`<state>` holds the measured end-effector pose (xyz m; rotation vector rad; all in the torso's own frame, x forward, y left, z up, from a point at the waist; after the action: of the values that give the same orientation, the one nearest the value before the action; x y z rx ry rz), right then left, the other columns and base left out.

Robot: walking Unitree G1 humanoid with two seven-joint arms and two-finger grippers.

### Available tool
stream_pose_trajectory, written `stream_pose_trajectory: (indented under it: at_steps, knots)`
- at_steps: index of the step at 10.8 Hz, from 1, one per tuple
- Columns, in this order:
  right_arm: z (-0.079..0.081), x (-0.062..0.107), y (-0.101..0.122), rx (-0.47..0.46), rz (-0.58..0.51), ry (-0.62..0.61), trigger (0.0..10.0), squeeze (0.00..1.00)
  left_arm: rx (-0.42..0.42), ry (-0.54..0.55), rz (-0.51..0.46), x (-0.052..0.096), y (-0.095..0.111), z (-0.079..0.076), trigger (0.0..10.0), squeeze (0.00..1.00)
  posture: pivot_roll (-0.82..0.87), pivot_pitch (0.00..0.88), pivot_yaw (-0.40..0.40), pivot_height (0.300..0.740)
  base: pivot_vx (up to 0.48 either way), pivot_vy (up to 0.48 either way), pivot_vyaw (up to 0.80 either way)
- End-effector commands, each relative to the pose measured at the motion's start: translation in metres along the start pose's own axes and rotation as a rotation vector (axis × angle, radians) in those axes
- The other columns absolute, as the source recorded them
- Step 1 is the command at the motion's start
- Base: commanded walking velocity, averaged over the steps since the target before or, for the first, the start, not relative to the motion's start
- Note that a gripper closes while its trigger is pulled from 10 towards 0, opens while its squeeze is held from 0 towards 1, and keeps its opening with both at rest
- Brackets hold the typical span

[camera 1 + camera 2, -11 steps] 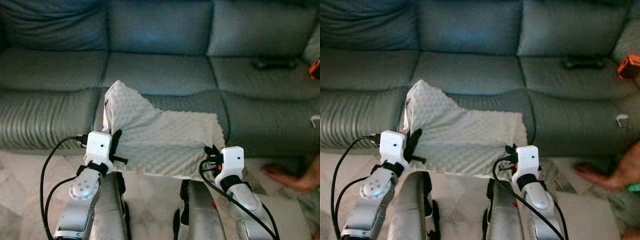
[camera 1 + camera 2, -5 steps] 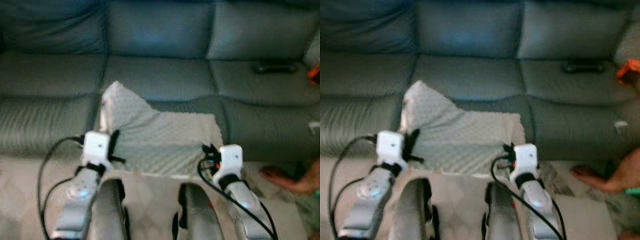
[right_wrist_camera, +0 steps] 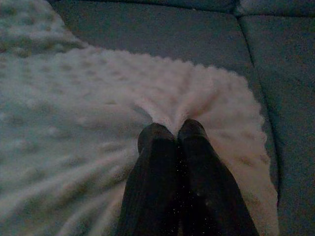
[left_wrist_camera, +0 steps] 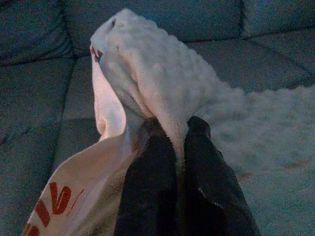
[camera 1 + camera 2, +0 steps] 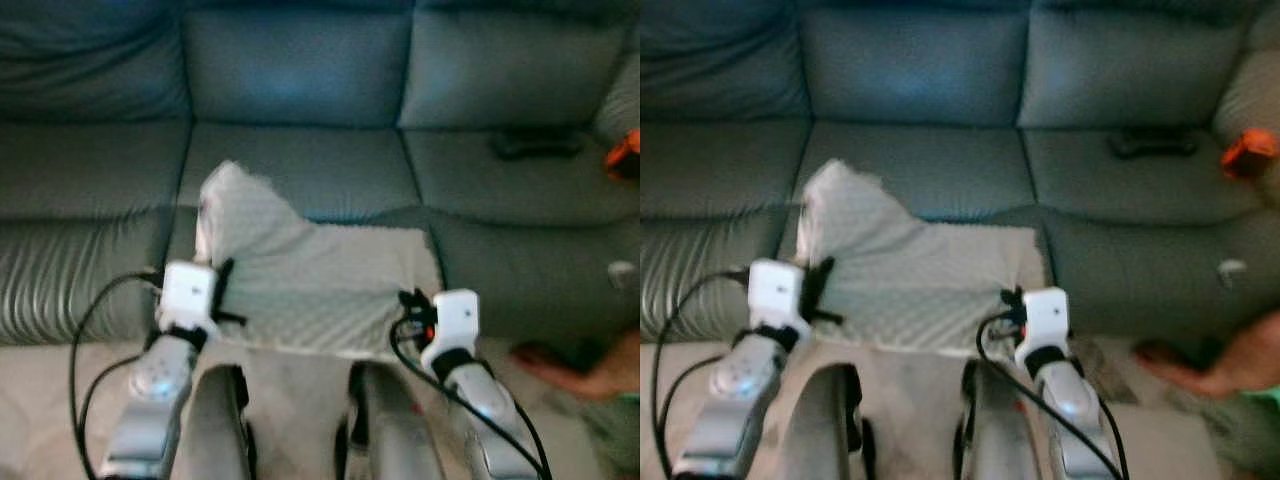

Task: Move the pillow to the sofa

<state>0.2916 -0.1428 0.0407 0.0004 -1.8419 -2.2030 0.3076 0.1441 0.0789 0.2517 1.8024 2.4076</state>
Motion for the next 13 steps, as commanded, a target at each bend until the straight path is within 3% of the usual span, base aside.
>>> stream_pose_trajectory:
  at_steps: [1, 4, 7, 10, 13]
  knots:
    - [-0.01, 0.005, 0.0, 0.018, 0.008, -0.023, 10.0, 0.0, 0.014, -0.017, -0.007, -0.001, 0.002, -0.01, 10.0, 0.0, -0.04, 0.187, -0.04, 0.612, 0.0, 0.0, 0.0]
    - [-0.009, -0.008, 0.018, 0.068, -0.033, 0.01, 10.0, 0.0, -0.009, 0.03, -0.008, -0.005, 0.003, 0.0, 10.0, 0.0, -0.04, 0.198, -0.034, 0.612, 0.0, 0.0, 0.5]
    - [-0.012, -0.024, 0.035, 0.066, -0.072, 0.013, 10.0, 0.0, -0.017, 0.119, -0.006, -0.015, 0.006, 0.024, 10.0, 0.0, -0.03, 0.209, -0.036, 0.612, 0.0, 0.0, 0.37]
    - [-0.014, -0.028, 0.04, 0.083, -0.104, -0.038, 10.0, 0.0, 0.003, 0.071, -0.023, -0.024, 0.01, 0.019, 10.0, 0.0, -0.03, 0.233, -0.039, 0.612, 0.0, 0.0, 0.0]
    - [-0.019, -0.015, 0.034, 0.057, -0.086, -0.087, 10.0, 0.0, -0.035, 0.032, -0.036, -0.037, 0.011, 0.006, 10.0, 0.0, -0.05, 0.33, -0.029, 0.612, 0.0, 0.0, 0.0]
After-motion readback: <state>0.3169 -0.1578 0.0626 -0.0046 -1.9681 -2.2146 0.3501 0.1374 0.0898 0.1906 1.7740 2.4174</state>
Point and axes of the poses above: a point about 5 cm out from each wrist's last joint towards the gripper, its own x axis pointing back from the gripper into the wrist, its own y axis along the axis of the wrist's last joint, z = x × y, the point moved 6 cm from there along -x, pointing out of the wrist towards the gripper, and after that the axes turned 11 degrees about -x, right-handed, at the moved point
